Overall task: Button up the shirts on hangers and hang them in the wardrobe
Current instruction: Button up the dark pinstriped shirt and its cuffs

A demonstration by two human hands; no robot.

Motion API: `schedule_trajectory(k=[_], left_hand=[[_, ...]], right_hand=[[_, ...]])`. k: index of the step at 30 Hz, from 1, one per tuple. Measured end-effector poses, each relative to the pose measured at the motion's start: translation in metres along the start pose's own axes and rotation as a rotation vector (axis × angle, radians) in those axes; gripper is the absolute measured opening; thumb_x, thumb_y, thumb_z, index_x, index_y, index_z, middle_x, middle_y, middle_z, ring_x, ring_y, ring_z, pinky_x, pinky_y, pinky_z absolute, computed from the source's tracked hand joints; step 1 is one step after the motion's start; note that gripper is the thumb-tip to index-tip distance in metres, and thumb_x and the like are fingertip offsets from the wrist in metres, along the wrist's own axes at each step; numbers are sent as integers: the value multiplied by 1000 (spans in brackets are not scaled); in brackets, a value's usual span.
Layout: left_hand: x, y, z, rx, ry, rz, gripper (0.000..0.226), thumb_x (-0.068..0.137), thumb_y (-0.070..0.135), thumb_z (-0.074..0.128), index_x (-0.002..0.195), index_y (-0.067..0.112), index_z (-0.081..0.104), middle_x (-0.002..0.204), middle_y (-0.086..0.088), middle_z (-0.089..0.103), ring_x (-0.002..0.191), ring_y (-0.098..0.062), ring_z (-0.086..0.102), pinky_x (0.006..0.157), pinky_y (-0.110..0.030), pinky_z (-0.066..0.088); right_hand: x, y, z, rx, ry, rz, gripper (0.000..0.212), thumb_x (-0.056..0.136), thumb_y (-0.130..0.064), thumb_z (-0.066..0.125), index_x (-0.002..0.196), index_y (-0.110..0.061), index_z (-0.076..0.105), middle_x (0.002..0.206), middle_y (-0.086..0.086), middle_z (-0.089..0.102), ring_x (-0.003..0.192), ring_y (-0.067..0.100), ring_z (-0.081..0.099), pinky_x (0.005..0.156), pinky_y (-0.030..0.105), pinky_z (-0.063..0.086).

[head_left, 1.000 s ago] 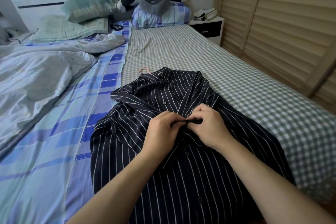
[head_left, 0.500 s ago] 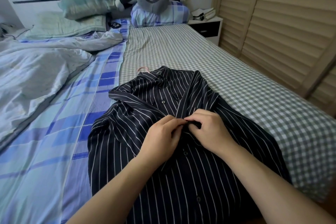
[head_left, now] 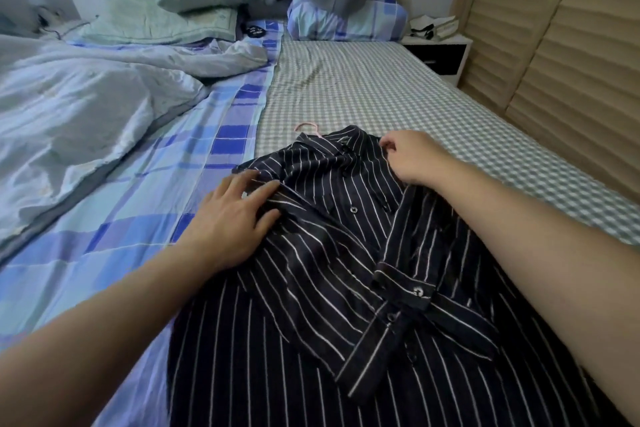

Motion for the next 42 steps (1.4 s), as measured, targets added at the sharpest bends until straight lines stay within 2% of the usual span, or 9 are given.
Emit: schedule_trajectory(k=[4, 8, 13, 19, 24, 27, 31, 35, 42], left_hand=[[-8, -11, 46, -69, 98, 18, 56, 99, 53, 33, 150, 34, 45, 155, -8, 36, 142, -31, 36, 112, -53, 37], [-12, -16, 45, -156, 111, -8, 42, 96, 41, 44, 131, 22, 58, 145, -11, 41, 135, -34, 40, 108, -52, 39], [-13, -17, -5, -174, -152, -151, 30, 88, 24, 44, 112, 12, 57, 134, -7, 46, 115, -36, 52, 91, -47, 51], [16, 1, -185, -13, -201, -443, 47, 73, 16, 59, 118, 7, 65, 140, -24, 49, 122, -49, 49, 97, -60, 49], [88, 184, -385, -272, 164, 66, 57, 96, 47, 46, 145, 19, 51, 141, -6, 50, 129, -31, 47, 110, -51, 39], [113, 264, -481, -169, 341, 288, 49, 101, 50, 44, 140, 23, 55, 124, -2, 60, 114, -32, 55, 96, -51, 43], [125, 330, -578, -300, 408, 562, 36, 106, 45, 35, 128, 28, 58, 97, 0, 66, 75, -32, 66, 53, -40, 52], [96, 424, -650, -379, 449, 937, 40, 104, 51, 30, 134, 36, 52, 100, 3, 64, 77, -30, 67, 53, -41, 54], [48, 531, -739, -445, 485, 1289, 58, 102, 62, 19, 151, 32, 29, 107, -6, 71, 82, -37, 67, 62, -42, 50]], right_hand=[[101, 39, 53, -202, -107, 108, 67, 96, -1, 44, 156, -29, 33, 153, 14, 44, 124, 35, 55, 97, 45, 53], [132, 52, 61, -255, -198, 78, 30, 105, -19, 48, 133, -17, 58, 131, 14, 57, 106, 33, 59, 90, 43, 53], [81, 33, -70, -104, -21, -27, 24, 107, -25, 45, 90, -12, 56, 90, -1, 49, 85, 23, 51, 68, 38, 41], [-10, 47, -245, 139, -19, 1, 21, 105, -26, 52, 103, -16, 70, 91, -5, 57, 90, 20, 57, 75, 43, 46], [-81, 24, -405, 242, 247, -43, 16, 98, -17, 62, 106, -22, 76, 84, -13, 53, 79, 11, 55, 66, 41, 47], [-127, 5, -499, 234, 377, -91, 21, 95, -10, 65, 104, -26, 76, 87, -15, 56, 80, 5, 56, 70, 31, 46], [-197, -13, -624, 206, 507, -20, 16, 97, -28, 58, 101, -33, 73, 85, -8, 59, 81, 8, 58, 72, 32, 45], [-267, -42, -683, -18, 412, 66, 47, 99, -57, 33, 99, -20, 62, 87, -7, 64, 82, 12, 61, 76, 36, 51], [-402, -31, -805, -198, 794, 298, 32, 105, -40, 40, 94, -14, 56, 77, 4, 63, 72, 22, 61, 68, 47, 49]])
Point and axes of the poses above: each hand's wrist, its own x-axis towards the middle knuckle, its own z-axis out of the palm, y = z × x, the point moved 9 cm from there along x, towards the middle knuckle
